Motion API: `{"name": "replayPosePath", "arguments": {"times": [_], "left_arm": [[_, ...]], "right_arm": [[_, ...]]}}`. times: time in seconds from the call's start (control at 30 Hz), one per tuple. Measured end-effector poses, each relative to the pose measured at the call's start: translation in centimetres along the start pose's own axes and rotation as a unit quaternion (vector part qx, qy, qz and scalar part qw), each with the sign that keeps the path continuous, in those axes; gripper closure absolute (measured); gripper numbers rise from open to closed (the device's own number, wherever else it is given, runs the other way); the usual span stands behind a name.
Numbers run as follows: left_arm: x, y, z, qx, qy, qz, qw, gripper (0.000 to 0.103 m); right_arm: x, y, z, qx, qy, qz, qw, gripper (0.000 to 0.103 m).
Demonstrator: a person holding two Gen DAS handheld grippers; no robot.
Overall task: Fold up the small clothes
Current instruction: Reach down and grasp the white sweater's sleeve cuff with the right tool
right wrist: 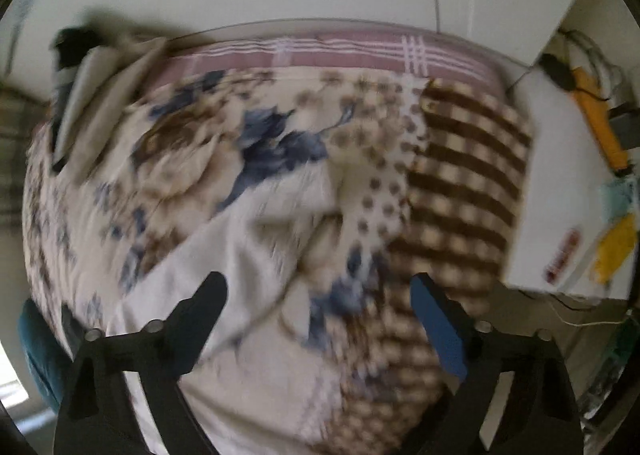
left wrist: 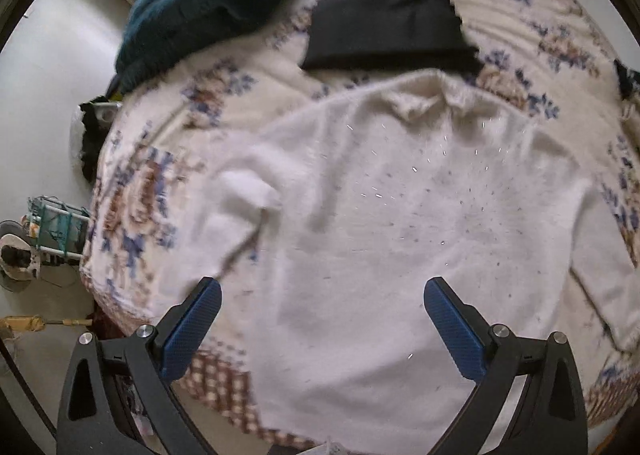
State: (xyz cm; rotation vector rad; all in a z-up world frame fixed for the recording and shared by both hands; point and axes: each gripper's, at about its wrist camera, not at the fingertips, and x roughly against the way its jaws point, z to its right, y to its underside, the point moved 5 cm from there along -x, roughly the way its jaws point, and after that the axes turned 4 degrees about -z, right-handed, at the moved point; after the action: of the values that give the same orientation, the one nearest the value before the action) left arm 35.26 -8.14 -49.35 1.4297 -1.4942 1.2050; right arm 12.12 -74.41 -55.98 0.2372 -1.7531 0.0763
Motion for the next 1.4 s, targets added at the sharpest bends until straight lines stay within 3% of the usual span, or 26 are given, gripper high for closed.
{"name": "replayPosePath", "arguments": {"times": [0.03, 0.1, 0.13, 0.33, 0.37, 0.4, 0.47, 0.5, 0.57, 0.6, 0.67, 0.77, 0.83, 0.87, 0.9, 0.93, 1.03, 1.23, 1.27, 1.3, 1.33, 1.4], "left_arm": [[-1.6, -0.1, 1.2, -0.005, 0.002, -0.009, 0.9999, 0.0], [-3.5, -0.2, 2.9, -0.017, 0.003, -0.021, 0.9996, 0.0], [-4.7, -0.3, 3.9, -0.025, 0.006, -0.026, 0.9993, 0.0], [-8.8, -0.1, 7.4, -0.056, 0.027, -0.053, 0.9967, 0.0], [-9.1, 0.0, 7.6, -0.057, 0.027, -0.056, 0.9964, 0.0], [-9.4, 0.1, 7.8, -0.056, 0.028, -0.059, 0.9963, 0.0], [-9.7, 0.0, 8.1, -0.054, 0.029, -0.063, 0.9961, 0.0], [-9.9, 0.0, 8.1, -0.053, 0.029, -0.064, 0.9961, 0.0], [-10.2, 0.0, 8.1, -0.054, 0.025, -0.065, 0.9961, 0.0], [-10.4, -0.1, 8.1, -0.056, 0.022, -0.065, 0.9961, 0.0], [-10.5, -0.4, 7.8, -0.057, 0.015, -0.063, 0.9963, 0.0], [-10.5, -0.6, 7.4, -0.052, 0.018, -0.06, 0.9967, 0.0], [-10.6, -0.5, 7.2, -0.046, 0.02, -0.061, 0.9969, 0.0], [-10.7, -0.4, 7.1, -0.043, 0.022, -0.063, 0.9968, 0.0], [-10.8, -0.3, 7.0, -0.039, 0.023, -0.067, 0.9967, 0.0], [-10.9, -0.2, 7.0, -0.037, 0.024, -0.069, 0.9966, 0.0], [-11.2, 0.2, 7.1, -0.039, 0.021, -0.072, 0.9964, 0.0], [-11.8, 1.5, 7.8, -0.053, 0.013, -0.079, 0.9954, 0.0], [-11.8, 1.6, 7.8, -0.053, 0.012, -0.079, 0.9954, 0.0], [-11.7, 1.7, 7.7, -0.053, 0.011, -0.08, 0.9954, 0.0], [-11.7, 1.7, 7.6, -0.051, 0.011, -0.08, 0.9954, 0.0], [-11.5, 1.8, 7.5, -0.046, 0.014, -0.08, 0.9956, 0.0]], "right_arm": [[-1.7, -0.9, -0.1, 0.002, 0.004, -0.007, 1.0, 0.029], [-4.5, -2.2, -0.8, 0.009, 0.007, -0.024, 1.0, 0.095], [-5.5, -3.0, -1.1, 0.014, 0.017, -0.023, 0.999, 0.103], [-2.5, -8.4, -1.8, -0.005, 0.03, 0.083, 0.996, 0.1], [-2.4, -8.9, -1.6, -0.005, 0.026, 0.079, 0.997, 0.085], [-2.8, -8.9, -1.7, -0.002, 0.018, 0.062, 0.998, 0.059], [-4.1, -7.6, -1.6, 0.0, -0.007, 0.021, 1.0, 0.038], [-5.0, -6.7, -1.5, -0.001, -0.015, -0.001, 1.0, 0.035], [-7.5, -5.0, -1.2, -0.009, -0.035, -0.052, 0.998, 0.035], [-8.9, -4.3, -1.4, -0.015, -0.055, -0.072, 0.996, 0.047], [-9.7, -4.0, -2.0, -0.018, -0.061, -0.064, 0.996, 0.09], [-6.8, -5.7, -3.0, -0.037, -0.084, 0.022, 0.996, 0.089], [-5.1, -7.1, -2.4, -0.063, -0.087, 0.066, 0.992, 0.072], [-4.7, -7.8, -1.3, -0.08, -0.066, 0.075, 0.992, 0.048], [-4.5, -8.1, -0.4, -0.093, -0.044, 0.078, 0.992, 0.039], [-4.4, -8.2, 0.5, -0.104, -0.029, 0.083, 0.991, 0.039], [-5.8, -7.2, 1.5, -0.099, -0.051, 0.045, 0.993, 0.039], [-11.0, -4.5, 0.1, -0.116, -0.134, -0.009, 0.984, 0.04], [-12.0, -4.1, -0.1, -0.128, -0.138, -0.009, 0.982, 0.05], [-12.3, -3.9, -0.3, -0.139, -0.135, 0.004, 0.981, 0.077], [-12.2, -3.7, -0.4, -0.145, -0.14, 0.011, 0.979, 0.091], [-11.2, -3.1, -0.8, -0.15, -0.144, 0.029, 0.978, 0.096]]}}
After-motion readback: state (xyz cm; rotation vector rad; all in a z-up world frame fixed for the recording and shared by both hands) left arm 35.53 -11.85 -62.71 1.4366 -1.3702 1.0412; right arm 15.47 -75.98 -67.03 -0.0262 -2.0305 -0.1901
